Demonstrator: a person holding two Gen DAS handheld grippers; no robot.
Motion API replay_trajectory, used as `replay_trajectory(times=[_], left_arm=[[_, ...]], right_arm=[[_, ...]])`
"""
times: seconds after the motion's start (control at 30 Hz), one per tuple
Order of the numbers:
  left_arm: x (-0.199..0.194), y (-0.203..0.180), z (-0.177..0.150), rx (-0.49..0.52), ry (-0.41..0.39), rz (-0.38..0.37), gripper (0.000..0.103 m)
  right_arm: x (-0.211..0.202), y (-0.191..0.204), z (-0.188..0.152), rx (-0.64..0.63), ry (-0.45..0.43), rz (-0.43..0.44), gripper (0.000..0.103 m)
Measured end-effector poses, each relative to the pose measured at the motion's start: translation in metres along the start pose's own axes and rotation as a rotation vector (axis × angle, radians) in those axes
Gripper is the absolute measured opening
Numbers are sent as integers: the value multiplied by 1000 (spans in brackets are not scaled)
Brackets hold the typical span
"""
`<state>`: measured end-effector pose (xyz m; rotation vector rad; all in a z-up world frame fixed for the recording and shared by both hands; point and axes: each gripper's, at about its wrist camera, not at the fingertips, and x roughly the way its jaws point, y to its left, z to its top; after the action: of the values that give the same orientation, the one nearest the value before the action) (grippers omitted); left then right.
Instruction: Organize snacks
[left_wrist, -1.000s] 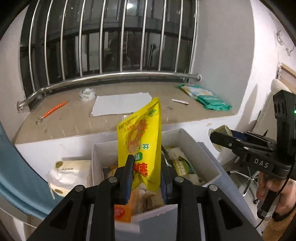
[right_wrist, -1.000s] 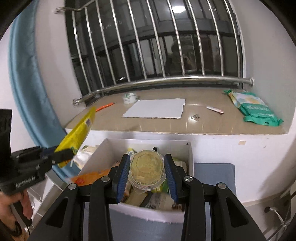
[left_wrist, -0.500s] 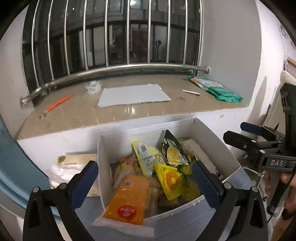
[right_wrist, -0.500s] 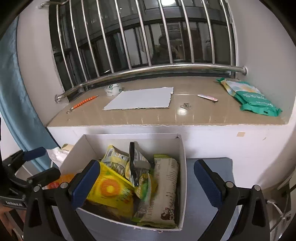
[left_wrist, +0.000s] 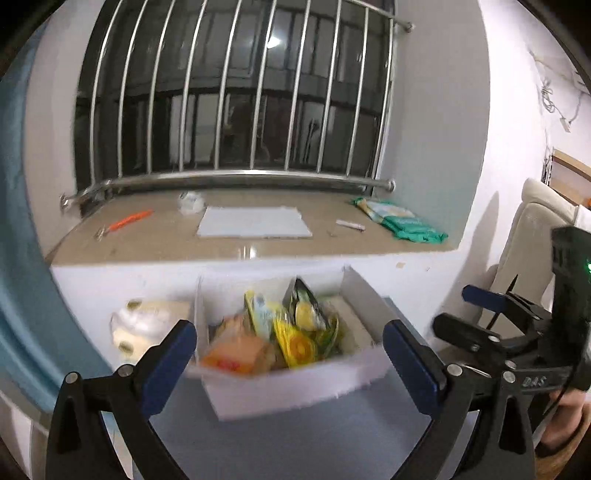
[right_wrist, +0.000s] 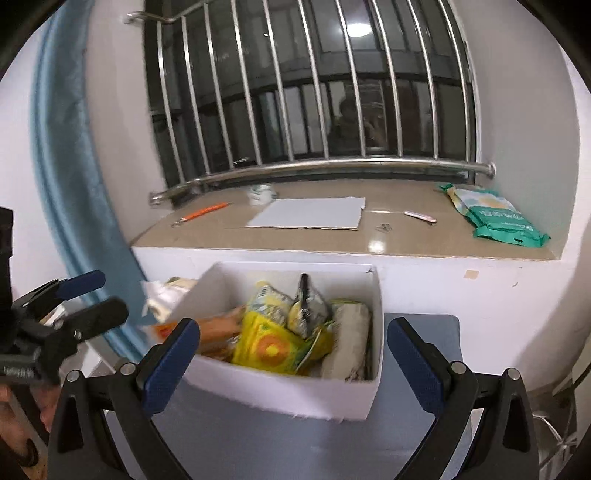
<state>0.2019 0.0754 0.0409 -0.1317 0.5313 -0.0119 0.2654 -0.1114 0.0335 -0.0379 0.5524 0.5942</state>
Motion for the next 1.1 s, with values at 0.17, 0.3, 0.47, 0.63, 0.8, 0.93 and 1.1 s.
replay_trajectory(times=[0.17,0.3,0.47,0.63,0.8,0.93,1.1], left_arm=[[-53,-14,-24,14,-21,12,103],[-86,-24,-49,-20,-38,26,103],[-115,-40,-78,-13,-53,35,103],[-126,-48,-101,-30,-21,7,103],[-126,-57,-110,13,-3,5,103],[-122,-55,-111,-9,12,-13,103],[-121,-54,-111,-13,9,-8,103]], right_arm=[[-49,14,-26,-5,-51,37,103],[-81,26,-47,-3,-61,60,103],[-108,40,-73,10,-45,99,103],[-139,54,-95,-29,-75,20,103],[-149,58,-100,-34,-88,-1,103],[-152,55,-98,-14,-98,6,103],[-148,54,-102,-6,-82,-4,103]])
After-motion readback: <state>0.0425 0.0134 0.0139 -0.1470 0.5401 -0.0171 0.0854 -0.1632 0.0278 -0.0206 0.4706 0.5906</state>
